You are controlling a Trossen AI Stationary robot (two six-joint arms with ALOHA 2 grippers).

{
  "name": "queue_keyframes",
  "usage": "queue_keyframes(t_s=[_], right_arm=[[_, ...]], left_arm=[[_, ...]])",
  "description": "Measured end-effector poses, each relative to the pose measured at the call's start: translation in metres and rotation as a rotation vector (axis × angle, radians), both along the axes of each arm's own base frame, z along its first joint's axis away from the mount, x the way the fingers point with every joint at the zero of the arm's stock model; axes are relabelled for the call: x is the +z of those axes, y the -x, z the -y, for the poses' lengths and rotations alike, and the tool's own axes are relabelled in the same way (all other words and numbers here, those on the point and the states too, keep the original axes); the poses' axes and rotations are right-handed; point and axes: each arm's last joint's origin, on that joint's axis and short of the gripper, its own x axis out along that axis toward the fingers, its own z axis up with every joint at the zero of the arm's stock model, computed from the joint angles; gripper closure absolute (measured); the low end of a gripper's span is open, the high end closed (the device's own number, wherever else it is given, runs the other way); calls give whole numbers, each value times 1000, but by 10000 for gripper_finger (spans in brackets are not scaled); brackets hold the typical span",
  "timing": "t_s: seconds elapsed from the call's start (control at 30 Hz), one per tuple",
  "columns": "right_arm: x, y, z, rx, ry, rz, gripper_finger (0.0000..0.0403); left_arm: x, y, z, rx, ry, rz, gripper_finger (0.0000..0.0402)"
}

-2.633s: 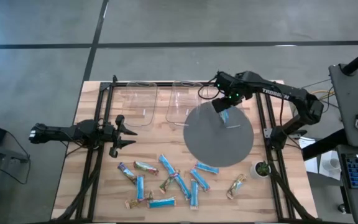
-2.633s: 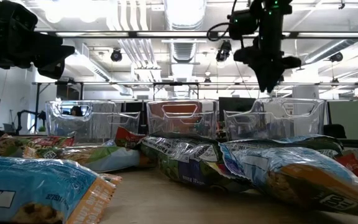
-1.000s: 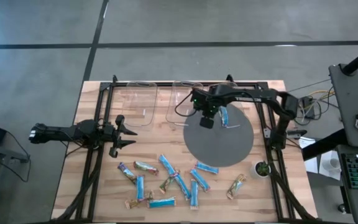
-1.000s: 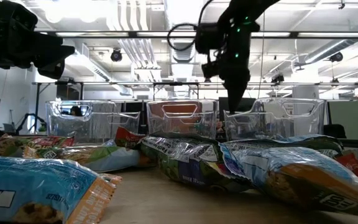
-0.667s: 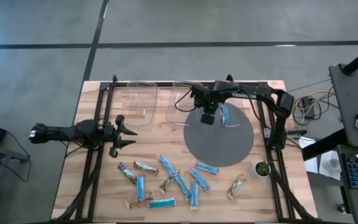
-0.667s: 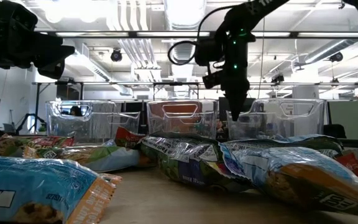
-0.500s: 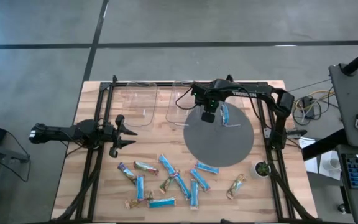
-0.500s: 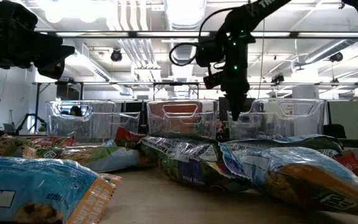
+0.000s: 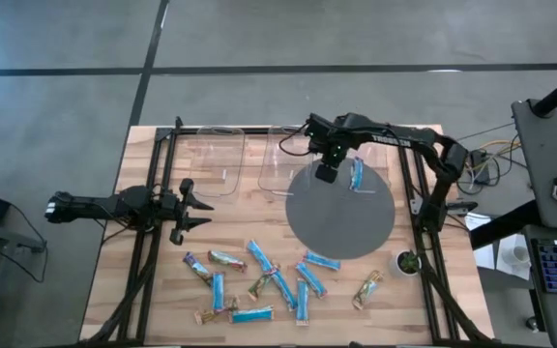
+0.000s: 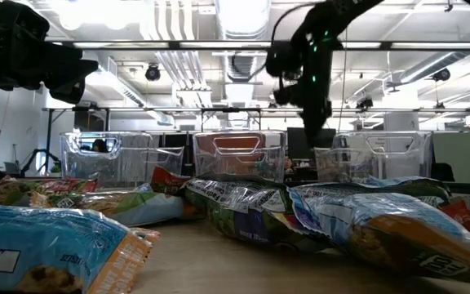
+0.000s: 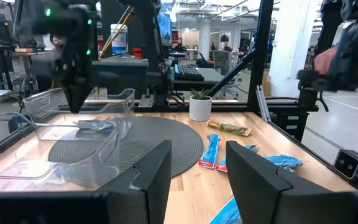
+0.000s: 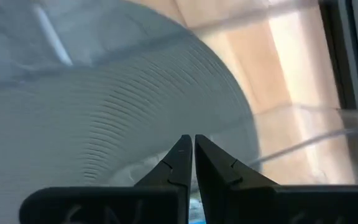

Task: Pick and place Granola Bars by type
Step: Put the red granola bar into the middle transparent bin

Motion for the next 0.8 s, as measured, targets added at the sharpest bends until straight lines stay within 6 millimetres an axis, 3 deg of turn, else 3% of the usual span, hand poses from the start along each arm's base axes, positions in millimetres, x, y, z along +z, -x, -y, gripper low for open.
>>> queue_keyframes(t_s=[0.2,0.4,0.57,0.8], right_arm=[[41,-1,-51,148,-56,177,392],[65,1,-110,251,-71,246,392],[65,4,-146,234,-130,199,371],[47,7,-194,216,-185,79,280]], left_arm=[[0,0,0,0,0,0,266],[0,0,0,0,0,0,266],[0,0,0,0,0,0,266],[0,0,0,0,0,-1,266]])
